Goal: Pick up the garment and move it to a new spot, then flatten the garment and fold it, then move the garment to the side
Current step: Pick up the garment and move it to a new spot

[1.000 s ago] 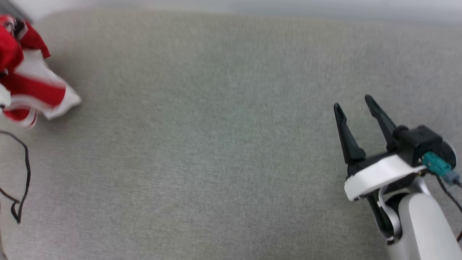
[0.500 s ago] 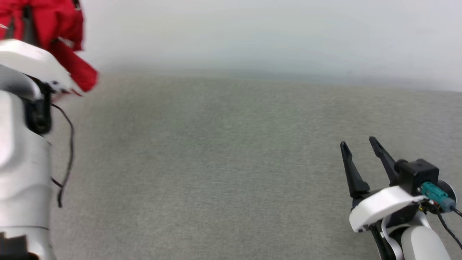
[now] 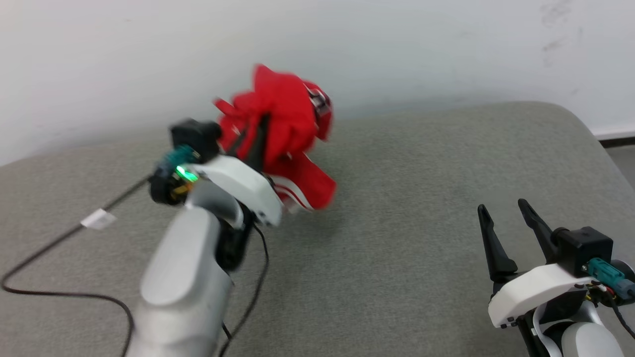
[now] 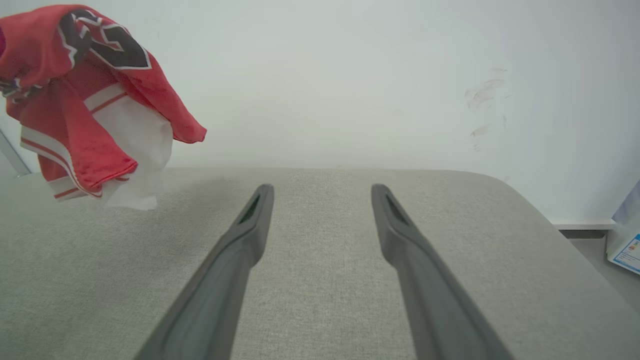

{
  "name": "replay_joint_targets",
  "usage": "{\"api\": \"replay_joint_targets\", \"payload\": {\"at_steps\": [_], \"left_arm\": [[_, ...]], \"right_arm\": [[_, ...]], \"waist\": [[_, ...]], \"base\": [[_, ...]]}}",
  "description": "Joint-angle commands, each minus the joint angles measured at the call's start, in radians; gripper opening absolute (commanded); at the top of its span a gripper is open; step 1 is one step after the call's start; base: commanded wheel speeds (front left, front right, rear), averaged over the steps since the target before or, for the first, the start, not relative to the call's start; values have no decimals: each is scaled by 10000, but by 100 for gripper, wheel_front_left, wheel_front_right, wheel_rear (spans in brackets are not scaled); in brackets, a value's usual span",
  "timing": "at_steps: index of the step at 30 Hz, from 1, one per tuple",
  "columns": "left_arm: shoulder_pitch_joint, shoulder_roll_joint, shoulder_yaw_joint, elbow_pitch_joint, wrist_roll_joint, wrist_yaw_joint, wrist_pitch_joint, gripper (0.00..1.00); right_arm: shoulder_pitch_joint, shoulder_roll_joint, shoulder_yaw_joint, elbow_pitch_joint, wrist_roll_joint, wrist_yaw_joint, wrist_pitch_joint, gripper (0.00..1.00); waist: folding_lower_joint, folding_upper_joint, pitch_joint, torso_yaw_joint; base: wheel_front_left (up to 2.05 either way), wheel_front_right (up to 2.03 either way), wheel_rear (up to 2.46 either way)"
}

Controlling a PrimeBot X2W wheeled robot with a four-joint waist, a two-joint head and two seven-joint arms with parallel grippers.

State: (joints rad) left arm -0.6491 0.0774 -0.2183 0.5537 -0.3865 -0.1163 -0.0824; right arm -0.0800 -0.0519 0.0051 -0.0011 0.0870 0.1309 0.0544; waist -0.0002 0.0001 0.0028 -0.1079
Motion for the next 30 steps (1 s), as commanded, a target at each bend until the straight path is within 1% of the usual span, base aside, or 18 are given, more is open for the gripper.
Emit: {"api": "replay_joint_targets", "payload": {"at_steps": [1, 7, 9, 12, 13, 14, 15, 16, 20, 24, 26, 30], "left_arm": [[315, -23, -147, -10, -112, -51, -28, 0], [1881, -252, -1719, 251, -983, -114, -28, 0], [2410, -262, -2280, 311, -1287, -111, 48, 0], [3046, -261, -2899, 422, -1753, 12, 191, 0], [3148, -261, -3027, 413, -1808, 80, 191, 13], [3197, -260, -3142, 391, -1835, 133, 135, 47], [3250, -260, -3256, 349, -1847, 195, 82, 93], [3278, -261, -3327, 304, -1818, 226, 1, 100], [2974, -215, -3323, -314, -1434, 558, -784, 100], [2823, 114, -3068, -1140, -1084, 948, -1344, 100], [2803, 316, -2902, -1537, -937, 1207, -1466, 100], [3046, 786, -2470, -2214, -675, 1889, -1592, 100]], "right_arm": [[76, 18, -16, -69, -8, -3, 39, 100], [43, 23, 66, -72, 244, -3, 5, 100], [31, 23, 111, -34, 306, -3, -19, 100], [47, 22, 101, 30, 354, -3, -46, 100], [57, 21, 56, 36, 351, -3, -67, 100], [66, 22, 31, 50, 345, -3, -87, 100], [73, 24, -13, 61, 351, -3, -100, 100], [63, 24, -26, 81, 355, -3, -111, 100], [84, 20, -160, 89, 403, -3, -169, 100], [193, 22, -256, 123, 397, -3, -169, 100], [250, 20, -295, 149, 410, -3, -149, 100], [353, 17, -455, 126, 394, -3, -109, 100]], "waist": [[2, -1, 128, -377], [2, -1, 484, -904], [2, -1, 586, -978], [2, -1, 668, -987], [2, -1, 692, -947], [2, -1, 704, -894], [2, -1, 710, -816], [2, -1, 696, -753], [2, -1, 591, -371], [2, -1, 391, 73], [2, -1, 264, 254], [2, -1, 58, 594]], "base": [[0, 0, 0], [0, 0, 0], [0, 0, 0], [0, 0, 0], [0, 0, 0], [0, 0, 0], [0, 0, 0], [0, 0, 0], [0, 0, 0], [0, 0, 0], [0, 0, 0], [0, 0, 0]]}}
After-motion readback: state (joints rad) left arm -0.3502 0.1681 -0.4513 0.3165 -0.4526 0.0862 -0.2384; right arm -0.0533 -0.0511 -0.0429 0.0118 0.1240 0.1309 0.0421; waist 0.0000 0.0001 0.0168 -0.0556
